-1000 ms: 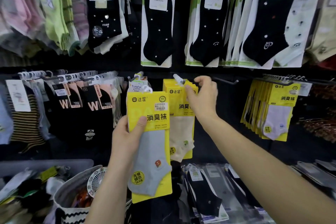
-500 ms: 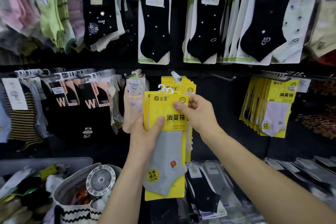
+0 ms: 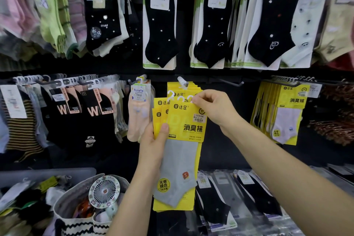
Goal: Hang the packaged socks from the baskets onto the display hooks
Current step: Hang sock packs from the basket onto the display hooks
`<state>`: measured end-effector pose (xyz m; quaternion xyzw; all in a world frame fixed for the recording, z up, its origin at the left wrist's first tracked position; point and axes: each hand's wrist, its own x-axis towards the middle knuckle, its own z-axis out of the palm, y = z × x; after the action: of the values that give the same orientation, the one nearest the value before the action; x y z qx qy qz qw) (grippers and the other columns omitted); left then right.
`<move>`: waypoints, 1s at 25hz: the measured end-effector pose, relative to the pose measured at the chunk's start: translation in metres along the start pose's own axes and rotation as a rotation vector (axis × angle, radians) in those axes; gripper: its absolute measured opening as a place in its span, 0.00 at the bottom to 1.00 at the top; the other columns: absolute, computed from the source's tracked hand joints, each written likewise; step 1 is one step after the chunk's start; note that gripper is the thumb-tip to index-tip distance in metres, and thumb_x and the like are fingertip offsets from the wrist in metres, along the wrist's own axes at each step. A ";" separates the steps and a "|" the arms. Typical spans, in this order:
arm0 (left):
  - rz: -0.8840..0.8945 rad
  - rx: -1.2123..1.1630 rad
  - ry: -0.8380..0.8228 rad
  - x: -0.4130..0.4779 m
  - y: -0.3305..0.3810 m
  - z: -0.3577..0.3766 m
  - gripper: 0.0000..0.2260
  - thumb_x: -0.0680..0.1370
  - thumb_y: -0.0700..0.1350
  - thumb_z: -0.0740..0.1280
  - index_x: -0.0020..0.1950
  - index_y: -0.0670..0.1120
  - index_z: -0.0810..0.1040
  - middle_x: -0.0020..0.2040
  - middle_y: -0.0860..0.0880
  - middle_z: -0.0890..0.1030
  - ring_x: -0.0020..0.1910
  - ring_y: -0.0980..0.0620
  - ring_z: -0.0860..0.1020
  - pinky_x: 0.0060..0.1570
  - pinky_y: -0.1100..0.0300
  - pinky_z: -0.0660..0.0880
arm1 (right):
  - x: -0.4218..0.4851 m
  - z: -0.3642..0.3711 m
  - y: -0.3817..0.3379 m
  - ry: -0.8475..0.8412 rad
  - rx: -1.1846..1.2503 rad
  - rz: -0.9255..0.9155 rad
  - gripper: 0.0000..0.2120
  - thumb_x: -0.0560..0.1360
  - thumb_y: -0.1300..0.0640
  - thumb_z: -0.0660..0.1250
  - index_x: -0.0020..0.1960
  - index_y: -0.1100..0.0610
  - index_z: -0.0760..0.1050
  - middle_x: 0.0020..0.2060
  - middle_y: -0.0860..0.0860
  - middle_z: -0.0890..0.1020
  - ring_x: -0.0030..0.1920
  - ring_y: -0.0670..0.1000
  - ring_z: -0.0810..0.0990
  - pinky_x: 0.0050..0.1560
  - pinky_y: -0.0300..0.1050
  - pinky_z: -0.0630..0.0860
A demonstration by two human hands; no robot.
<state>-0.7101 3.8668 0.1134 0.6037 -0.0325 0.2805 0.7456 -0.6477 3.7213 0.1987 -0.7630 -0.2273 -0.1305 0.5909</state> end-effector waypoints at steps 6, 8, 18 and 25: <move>0.074 0.009 0.149 0.010 0.000 -0.028 0.10 0.80 0.44 0.61 0.60 0.49 0.76 0.54 0.49 0.82 0.52 0.50 0.81 0.51 0.53 0.77 | 0.024 0.003 -0.002 0.176 0.001 0.037 0.08 0.76 0.57 0.65 0.38 0.52 0.77 0.42 0.52 0.81 0.39 0.47 0.78 0.32 0.36 0.74; 0.061 0.015 0.189 0.013 0.001 -0.040 0.07 0.80 0.45 0.62 0.53 0.52 0.78 0.50 0.49 0.84 0.48 0.51 0.82 0.45 0.56 0.77 | 0.034 0.008 -0.007 0.179 -0.024 0.007 0.09 0.76 0.57 0.66 0.37 0.50 0.77 0.40 0.49 0.80 0.38 0.45 0.77 0.32 0.35 0.75; 0.126 0.055 0.270 0.011 0.015 -0.063 0.06 0.80 0.46 0.61 0.48 0.54 0.77 0.49 0.50 0.82 0.48 0.49 0.81 0.46 0.53 0.78 | 0.041 0.027 -0.004 0.278 -0.212 -0.003 0.04 0.76 0.53 0.65 0.44 0.50 0.78 0.41 0.46 0.78 0.47 0.53 0.80 0.51 0.57 0.79; 0.115 0.051 0.153 0.001 0.005 -0.027 0.06 0.79 0.45 0.62 0.52 0.52 0.78 0.50 0.50 0.83 0.47 0.52 0.82 0.43 0.58 0.79 | -0.014 0.041 0.015 0.110 0.079 -0.092 0.09 0.71 0.48 0.71 0.40 0.51 0.74 0.37 0.47 0.78 0.38 0.44 0.75 0.41 0.39 0.74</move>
<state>-0.7197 3.8921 0.1111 0.5964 -0.0028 0.3690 0.7129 -0.6555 3.7546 0.1688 -0.7196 -0.2345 -0.1902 0.6254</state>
